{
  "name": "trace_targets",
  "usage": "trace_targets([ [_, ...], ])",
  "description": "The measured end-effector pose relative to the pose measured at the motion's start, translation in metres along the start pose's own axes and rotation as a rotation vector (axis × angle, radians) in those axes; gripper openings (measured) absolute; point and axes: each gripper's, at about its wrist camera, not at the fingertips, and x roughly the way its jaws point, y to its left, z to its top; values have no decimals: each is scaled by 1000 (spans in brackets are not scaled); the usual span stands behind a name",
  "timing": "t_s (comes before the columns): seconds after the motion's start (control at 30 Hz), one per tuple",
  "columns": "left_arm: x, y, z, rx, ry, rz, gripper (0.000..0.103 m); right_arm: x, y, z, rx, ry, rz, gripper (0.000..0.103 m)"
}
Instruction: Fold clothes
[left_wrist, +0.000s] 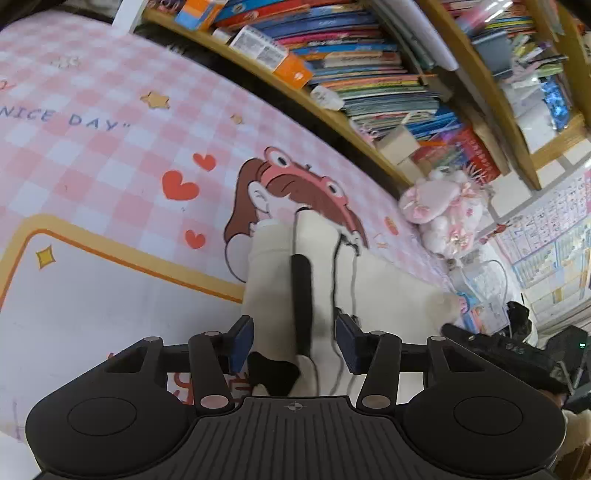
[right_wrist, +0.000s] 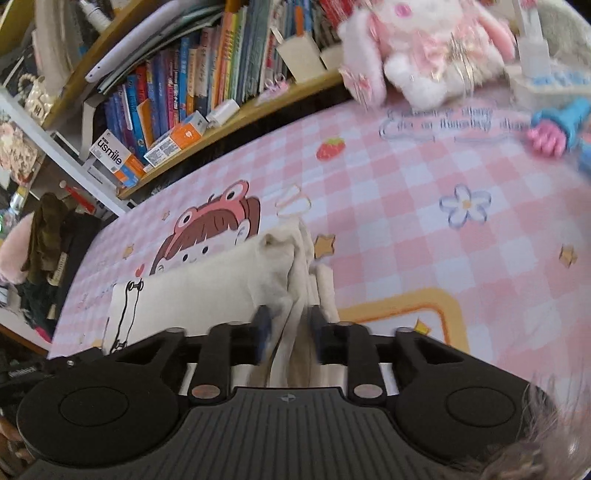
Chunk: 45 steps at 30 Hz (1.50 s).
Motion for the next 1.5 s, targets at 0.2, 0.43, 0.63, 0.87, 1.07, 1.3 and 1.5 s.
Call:
trace_targets([
  [0.2, 2, -11, 0, 30, 20, -25, 9, 6, 9, 16, -88, -53, -45, 34],
  [0.43, -10, 3, 0, -16, -11, -75, 7, 13, 6, 37, -32, -27, 26, 8],
  [0.63, 2, 13, -3, -64, 3, -45, 10, 50, -39, 31, 300, 47, 81, 10],
  [0.87, -8, 9, 3, -22, 2, -23, 16, 15, -47, 34, 303, -51, 6, 15],
  [1.07, -2, 15, 2, -78, -16, 29, 46, -21, -31, 16, 142, -29, 21, 55],
  [1.3, -3, 18, 2, -127, -29, 50, 7, -11, -24, -17, 128, 62, -17, 55],
  [1.5, -11, 19, 3, -136, -52, 72, 6, -12, -19, -23, 164, 73, 61, 12],
])
